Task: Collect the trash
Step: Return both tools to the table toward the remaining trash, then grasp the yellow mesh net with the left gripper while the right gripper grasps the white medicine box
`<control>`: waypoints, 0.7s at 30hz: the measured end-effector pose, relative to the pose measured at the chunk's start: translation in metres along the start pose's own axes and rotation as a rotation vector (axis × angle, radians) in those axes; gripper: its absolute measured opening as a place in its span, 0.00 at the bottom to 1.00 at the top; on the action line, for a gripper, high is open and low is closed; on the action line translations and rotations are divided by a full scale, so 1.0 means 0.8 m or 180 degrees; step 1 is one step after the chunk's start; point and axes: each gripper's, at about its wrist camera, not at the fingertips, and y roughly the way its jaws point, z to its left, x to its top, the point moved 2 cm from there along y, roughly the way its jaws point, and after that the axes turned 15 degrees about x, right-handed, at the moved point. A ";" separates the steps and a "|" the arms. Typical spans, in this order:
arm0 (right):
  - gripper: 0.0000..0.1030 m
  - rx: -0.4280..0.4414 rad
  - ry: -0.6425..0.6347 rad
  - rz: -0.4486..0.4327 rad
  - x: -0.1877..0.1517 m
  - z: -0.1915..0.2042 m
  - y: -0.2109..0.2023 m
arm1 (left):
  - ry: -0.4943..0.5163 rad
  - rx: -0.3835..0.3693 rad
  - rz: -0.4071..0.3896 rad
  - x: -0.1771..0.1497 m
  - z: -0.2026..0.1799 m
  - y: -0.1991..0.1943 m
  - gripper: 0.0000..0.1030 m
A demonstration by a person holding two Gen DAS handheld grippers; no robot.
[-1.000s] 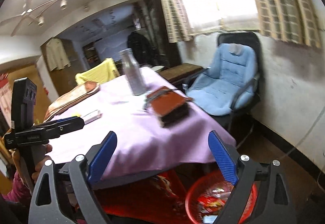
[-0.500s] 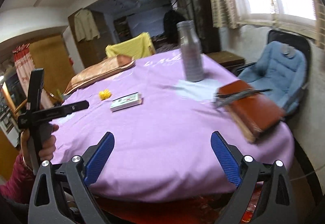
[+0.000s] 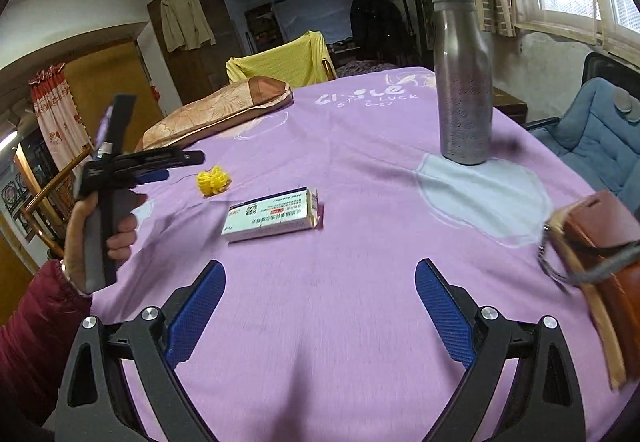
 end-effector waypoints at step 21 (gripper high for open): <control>0.94 0.0004 0.0137 0.0127 0.010 -0.024 0.048 | 0.0056 0.0311 0.0311 -0.016 0.038 0.063 0.59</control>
